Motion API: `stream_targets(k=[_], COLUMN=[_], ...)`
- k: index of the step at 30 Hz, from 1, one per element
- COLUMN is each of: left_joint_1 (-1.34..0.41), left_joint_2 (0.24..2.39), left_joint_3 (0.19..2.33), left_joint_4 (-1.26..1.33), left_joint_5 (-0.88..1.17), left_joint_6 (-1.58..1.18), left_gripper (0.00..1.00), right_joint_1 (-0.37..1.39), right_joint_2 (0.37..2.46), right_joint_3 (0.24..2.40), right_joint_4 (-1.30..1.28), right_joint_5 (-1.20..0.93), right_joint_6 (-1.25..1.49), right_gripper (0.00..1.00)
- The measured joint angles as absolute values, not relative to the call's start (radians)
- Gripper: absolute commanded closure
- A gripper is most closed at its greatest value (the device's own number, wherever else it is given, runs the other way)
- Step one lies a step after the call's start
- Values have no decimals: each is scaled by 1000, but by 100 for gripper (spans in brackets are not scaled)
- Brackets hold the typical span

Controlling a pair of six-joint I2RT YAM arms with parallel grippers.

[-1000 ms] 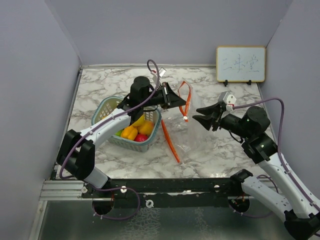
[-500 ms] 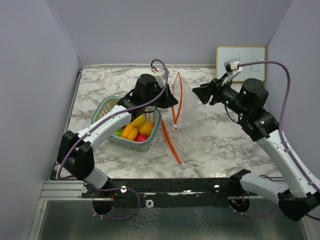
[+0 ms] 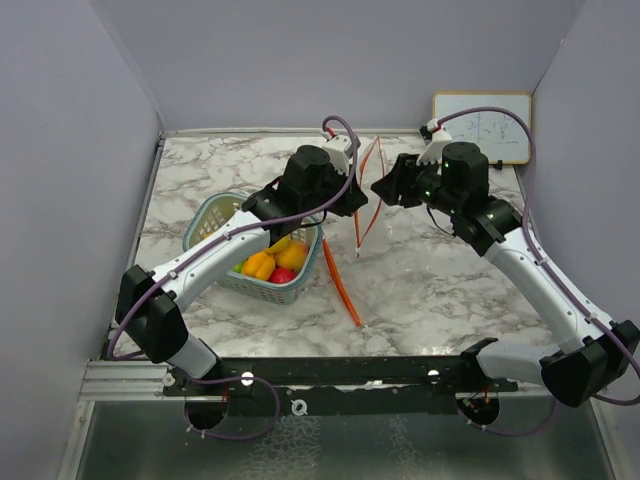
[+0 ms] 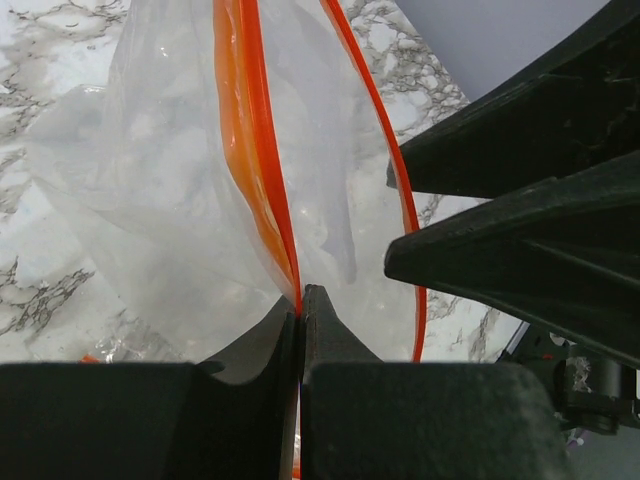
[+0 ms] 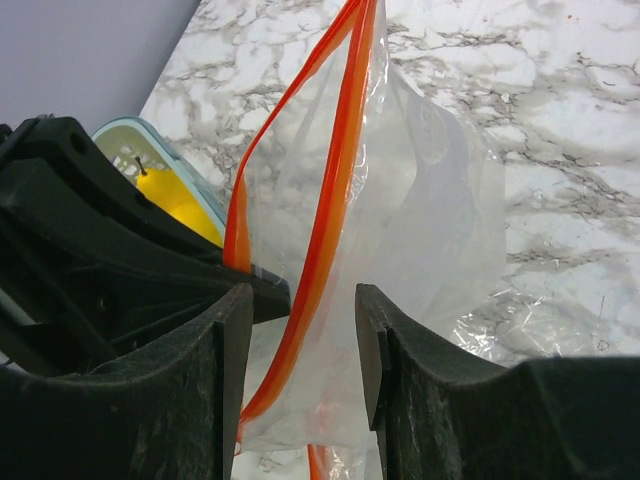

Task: Place the food in the zip-top bag and seal the zipper
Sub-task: Open the zipper of the food storage bag.

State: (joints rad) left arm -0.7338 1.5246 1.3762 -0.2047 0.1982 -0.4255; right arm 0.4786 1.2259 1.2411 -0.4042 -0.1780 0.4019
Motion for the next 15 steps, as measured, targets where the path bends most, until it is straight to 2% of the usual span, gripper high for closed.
stream_targets(k=[6, 11, 15], left_joint_1=[-760, -771, -773], left_joint_2=[1528, 1538, 1535], left_joint_3=[1384, 1384, 1384], left_joint_4=[-211, -218, -253], left_joint_5=[179, 163, 97], left_joint_6=[-408, -393, -358], left_gripper=[100, 100, 100], right_joint_1=[480, 483, 485], right_joint_2=[1225, 1226, 1217], right_joint_3=[1238, 1203, 1134], right_joint_4=[-404, -405, -426], right_joint_5=[-98, 24, 176], right_joint_6=[424, 441, 452], right_gripper=[60, 89, 97])
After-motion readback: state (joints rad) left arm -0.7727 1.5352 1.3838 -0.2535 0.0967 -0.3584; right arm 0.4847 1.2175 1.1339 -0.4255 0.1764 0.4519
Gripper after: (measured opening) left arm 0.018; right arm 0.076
